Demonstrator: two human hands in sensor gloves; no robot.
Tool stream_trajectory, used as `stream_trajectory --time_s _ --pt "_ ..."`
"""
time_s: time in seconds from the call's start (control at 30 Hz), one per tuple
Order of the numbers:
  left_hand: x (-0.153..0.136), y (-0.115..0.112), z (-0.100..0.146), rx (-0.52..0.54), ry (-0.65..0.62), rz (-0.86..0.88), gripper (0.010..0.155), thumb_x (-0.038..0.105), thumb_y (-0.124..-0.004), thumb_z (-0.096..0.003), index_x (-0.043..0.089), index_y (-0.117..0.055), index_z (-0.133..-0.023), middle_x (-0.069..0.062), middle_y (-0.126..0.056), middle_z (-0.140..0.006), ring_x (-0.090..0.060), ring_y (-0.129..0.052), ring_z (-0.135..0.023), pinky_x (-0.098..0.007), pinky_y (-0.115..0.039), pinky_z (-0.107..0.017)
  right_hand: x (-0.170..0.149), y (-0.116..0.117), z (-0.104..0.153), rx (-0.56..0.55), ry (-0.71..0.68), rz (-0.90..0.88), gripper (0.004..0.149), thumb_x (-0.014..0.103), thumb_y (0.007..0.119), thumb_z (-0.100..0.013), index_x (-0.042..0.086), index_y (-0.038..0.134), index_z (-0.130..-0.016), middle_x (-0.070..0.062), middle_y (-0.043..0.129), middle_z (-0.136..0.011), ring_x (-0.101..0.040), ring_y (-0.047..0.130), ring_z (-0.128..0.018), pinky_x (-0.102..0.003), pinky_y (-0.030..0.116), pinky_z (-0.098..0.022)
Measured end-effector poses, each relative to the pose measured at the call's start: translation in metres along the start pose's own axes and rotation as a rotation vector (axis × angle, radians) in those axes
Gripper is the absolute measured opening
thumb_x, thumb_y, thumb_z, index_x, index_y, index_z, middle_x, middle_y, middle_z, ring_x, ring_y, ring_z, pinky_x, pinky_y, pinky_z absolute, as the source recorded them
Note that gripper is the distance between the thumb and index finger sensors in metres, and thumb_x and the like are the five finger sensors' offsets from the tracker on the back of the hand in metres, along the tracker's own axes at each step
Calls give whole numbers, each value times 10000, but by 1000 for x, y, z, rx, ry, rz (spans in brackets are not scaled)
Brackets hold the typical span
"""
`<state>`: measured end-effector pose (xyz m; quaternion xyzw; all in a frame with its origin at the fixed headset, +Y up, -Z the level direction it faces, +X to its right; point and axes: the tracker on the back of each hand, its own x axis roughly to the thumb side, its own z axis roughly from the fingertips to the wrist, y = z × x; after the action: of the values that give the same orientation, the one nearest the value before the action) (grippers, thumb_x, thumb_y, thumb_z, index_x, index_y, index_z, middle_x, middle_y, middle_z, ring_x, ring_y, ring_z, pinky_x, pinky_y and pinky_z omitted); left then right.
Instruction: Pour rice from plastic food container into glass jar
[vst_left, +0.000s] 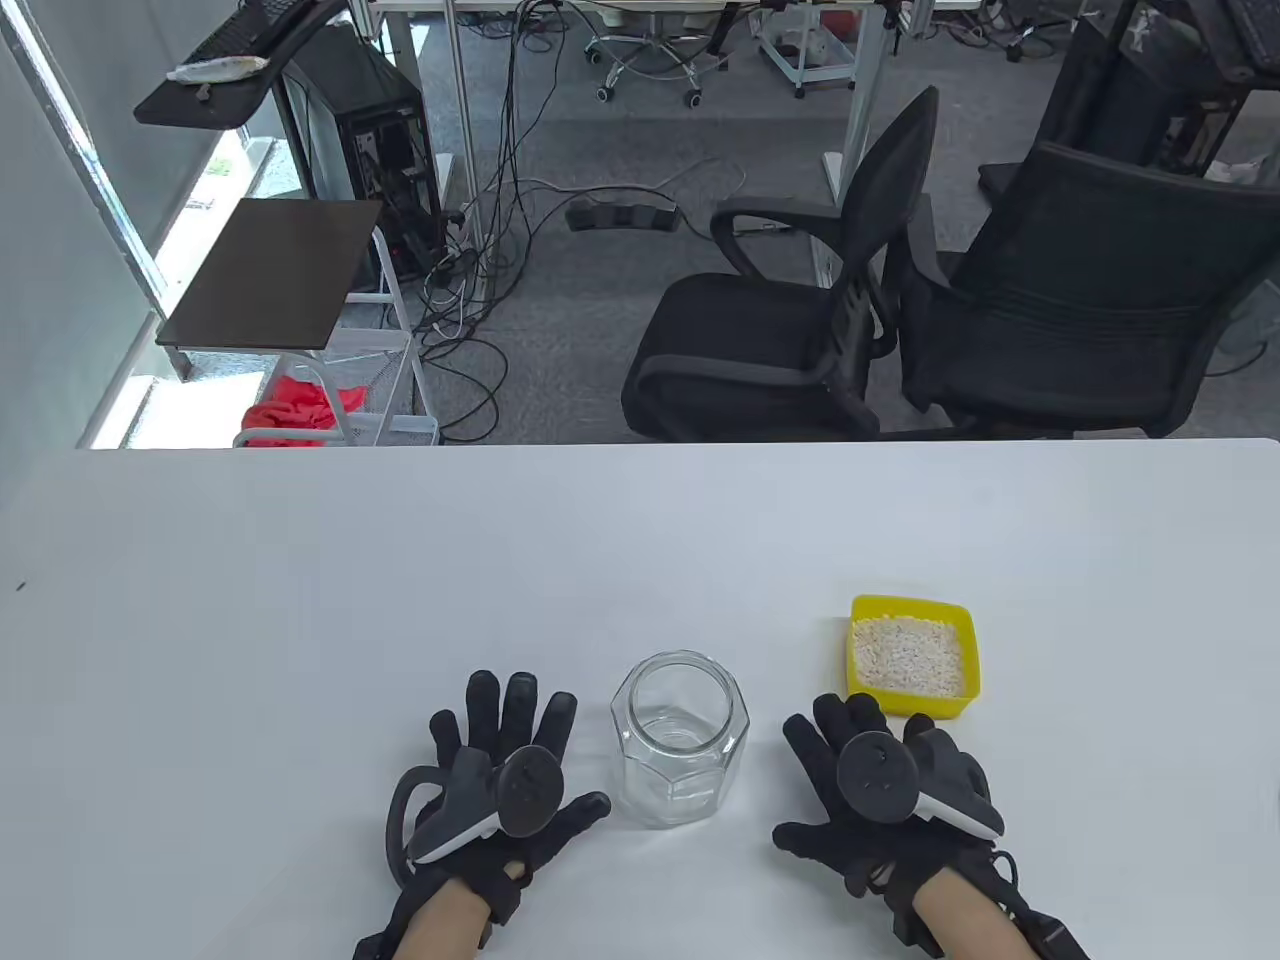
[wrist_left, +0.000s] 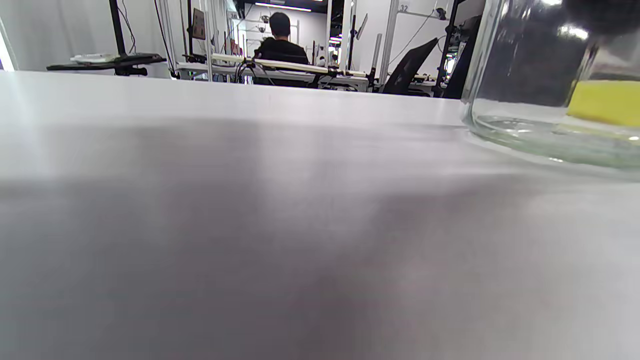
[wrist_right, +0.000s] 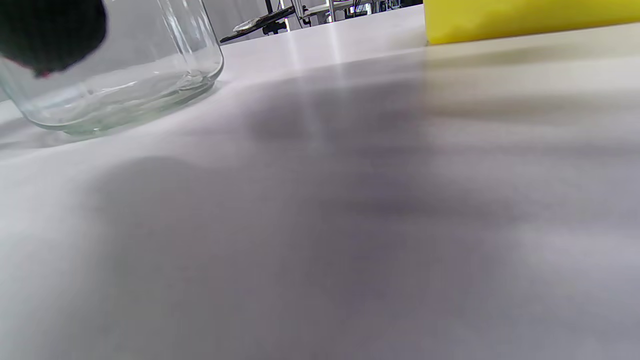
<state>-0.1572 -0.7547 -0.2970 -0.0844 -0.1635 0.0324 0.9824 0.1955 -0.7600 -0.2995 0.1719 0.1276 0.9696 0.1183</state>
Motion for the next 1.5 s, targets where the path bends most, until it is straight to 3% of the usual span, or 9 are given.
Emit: stream_trajectory --time_s 0.6,0.8,1.03,1.13,1.3,1.37,1.43,1.5 --pt "1 -1 -2 -1 5 -13 972 853 -480 -504 299 -86 -1197 -125 38 -1157 -482 154 -995 -750 -133 -657 -11 -12 7 -49 78 -53 947 676 793 -389 291 298 -1099 -110 136 -1158 -436 106 -1088 -800 84 -578" --pt "3 1 0 -13 6 -16 986 850 -509 -503 297 -71 -1192 -126 63 -1144 -488 171 -978 -749 -111 -644 -28 -33 16 -175 193 -106 992 642 821 -389 182 282 -1083 -238 359 -1111 -526 362 -1022 -777 301 -624" --pt "4 8 3 9 7 -11 1069 847 -569 -496 239 8 -1159 -137 96 -1124 -506 171 -972 -753 -96 -639 -71 -60 21 -244 438 -279 952 599 836 -405 148 344 -1085 -249 388 -1099 -524 419 -1006 -763 348 -623" --pt "6 8 2 6 8 -41 1091 841 -584 -496 216 40 -1138 -135 122 -1108 -516 161 -977 -754 -97 -638 -95 -67 21 -323 572 -356 924 553 858 -407 134 380 -1078 -232 422 -1090 -510 448 -989 -731 395 -626" --pt "7 8 0 -33 11 -39 1079 841 -573 -500 231 47 -1139 -137 128 -1106 -516 168 -974 -752 -90 -639 -138 -75 18 -343 793 -453 820 449 840 -437 124 419 -1062 -245 466 -1045 -510 527 -916 -664 489 -620" --pt "7 9 0 -35 12 -36 1073 841 -568 -502 232 41 -1141 -136 126 -1108 -517 160 -979 -752 -97 -643 -157 -75 13 -305 882 -500 768 429 833 -439 130 465 -1043 -230 506 -1025 -491 582 -883 -637 533 -607" --pt "7 11 0 -38 9 -30 1071 840 -568 -503 226 29 -1146 -139 112 -1114 -526 123 -1001 -755 -125 -656 -169 -70 6 -249 873 -620 678 427 814 -448 133 548 -998 -214 571 -990 -472 648 -835 -609 583 -577" --pt "7 10 0 -44 7 -16 1072 839 -568 -502 217 17 -1149 -140 101 -1118 -528 107 -1011 -754 -136 -662 -174 -65 -3 -270 875 -683 648 421 825 -442 107 610 -966 -235 637 -940 -485 708 -765 -604 623 -526"
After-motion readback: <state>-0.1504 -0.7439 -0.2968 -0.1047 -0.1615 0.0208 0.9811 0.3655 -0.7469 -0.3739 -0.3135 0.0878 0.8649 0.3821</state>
